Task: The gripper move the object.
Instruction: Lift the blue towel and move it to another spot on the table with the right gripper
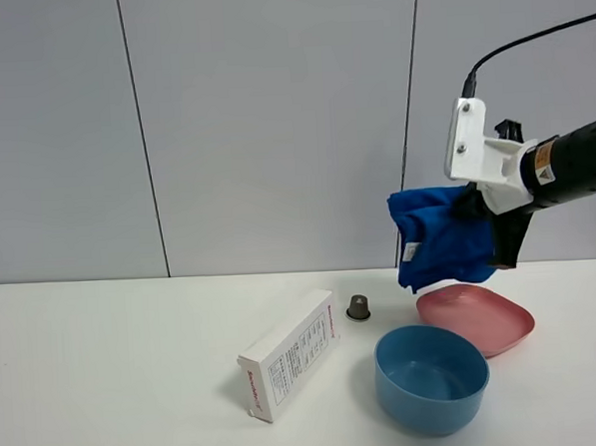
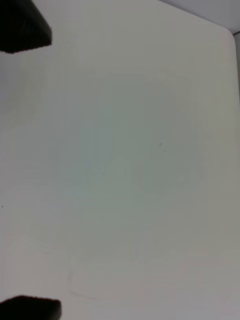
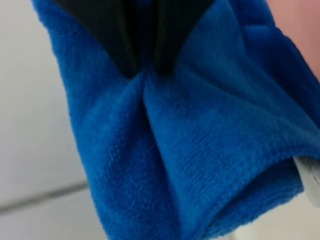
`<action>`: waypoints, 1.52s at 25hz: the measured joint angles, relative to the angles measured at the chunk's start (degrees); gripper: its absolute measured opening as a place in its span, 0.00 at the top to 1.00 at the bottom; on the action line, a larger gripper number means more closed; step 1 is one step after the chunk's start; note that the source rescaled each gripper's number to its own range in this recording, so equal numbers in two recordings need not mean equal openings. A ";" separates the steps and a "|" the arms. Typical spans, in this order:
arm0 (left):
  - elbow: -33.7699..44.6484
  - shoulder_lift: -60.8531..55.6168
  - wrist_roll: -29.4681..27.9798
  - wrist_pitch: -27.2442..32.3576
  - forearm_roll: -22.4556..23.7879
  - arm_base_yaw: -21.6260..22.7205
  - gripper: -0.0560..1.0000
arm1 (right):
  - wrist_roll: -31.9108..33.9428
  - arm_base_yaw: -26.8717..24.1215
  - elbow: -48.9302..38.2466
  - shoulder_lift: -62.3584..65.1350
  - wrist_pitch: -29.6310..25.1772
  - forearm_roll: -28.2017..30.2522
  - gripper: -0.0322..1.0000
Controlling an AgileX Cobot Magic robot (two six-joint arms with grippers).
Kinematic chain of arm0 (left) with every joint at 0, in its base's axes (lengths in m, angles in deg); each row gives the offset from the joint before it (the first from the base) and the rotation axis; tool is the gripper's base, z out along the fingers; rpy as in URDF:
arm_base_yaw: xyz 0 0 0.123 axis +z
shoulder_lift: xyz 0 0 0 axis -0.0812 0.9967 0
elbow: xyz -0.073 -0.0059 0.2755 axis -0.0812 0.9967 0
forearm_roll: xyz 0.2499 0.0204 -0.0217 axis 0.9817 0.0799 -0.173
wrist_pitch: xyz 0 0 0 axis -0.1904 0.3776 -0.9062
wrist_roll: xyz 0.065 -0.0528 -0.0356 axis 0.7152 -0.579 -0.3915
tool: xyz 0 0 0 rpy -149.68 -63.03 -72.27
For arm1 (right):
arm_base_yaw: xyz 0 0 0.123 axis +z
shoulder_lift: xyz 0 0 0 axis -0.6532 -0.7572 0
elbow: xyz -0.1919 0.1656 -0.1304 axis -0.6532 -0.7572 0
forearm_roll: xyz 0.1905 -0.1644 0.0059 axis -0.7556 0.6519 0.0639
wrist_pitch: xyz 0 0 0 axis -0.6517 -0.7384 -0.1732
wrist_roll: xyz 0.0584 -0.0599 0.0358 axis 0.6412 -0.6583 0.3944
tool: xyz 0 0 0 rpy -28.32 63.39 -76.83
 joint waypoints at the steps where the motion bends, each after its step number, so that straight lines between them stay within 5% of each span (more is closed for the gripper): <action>1: 0.00 0.00 0.00 0.00 0.00 0.00 0.00 | -0.26 0.00 0.54 -0.88 1.19 -0.64 0.97; 6: 0.00 0.00 0.00 0.00 0.00 0.00 0.00 | -1.01 0.00 3.41 -2.62 6.16 -6.48 0.97; 10: 0.00 0.00 0.00 0.00 0.00 0.00 0.00 | -1.01 0.00 3.57 -1.73 2.72 -8.42 0.97; 14: 0.00 0.00 0.00 0.00 0.00 0.00 0.00 | -0.66 1.06 3.57 3.96 -10.07 -10.13 0.97; 22: 0.00 0.00 0.00 0.00 0.00 0.00 0.00 | 1.48 6.29 3.63 19.18 -46.96 -14.13 0.97; 24: 0.00 0.00 0.00 0.00 0.00 0.00 0.00 | 7.03 6.61 3.63 20.28 -55.12 -11.26 0.97; 29: 0.00 0.00 0.00 0.00 0.00 0.00 0.00 | 30.41 6.61 3.63 20.35 -65.54 2.68 0.97; 33: 0.00 0.00 0.00 0.00 0.00 0.00 0.00 | 46.05 6.61 1.64 20.38 -66.55 13.72 0.97; 38: 0.00 0.00 0.00 0.00 0.00 0.00 0.00 | 51.72 6.61 -5.18 20.69 -65.94 15.07 0.97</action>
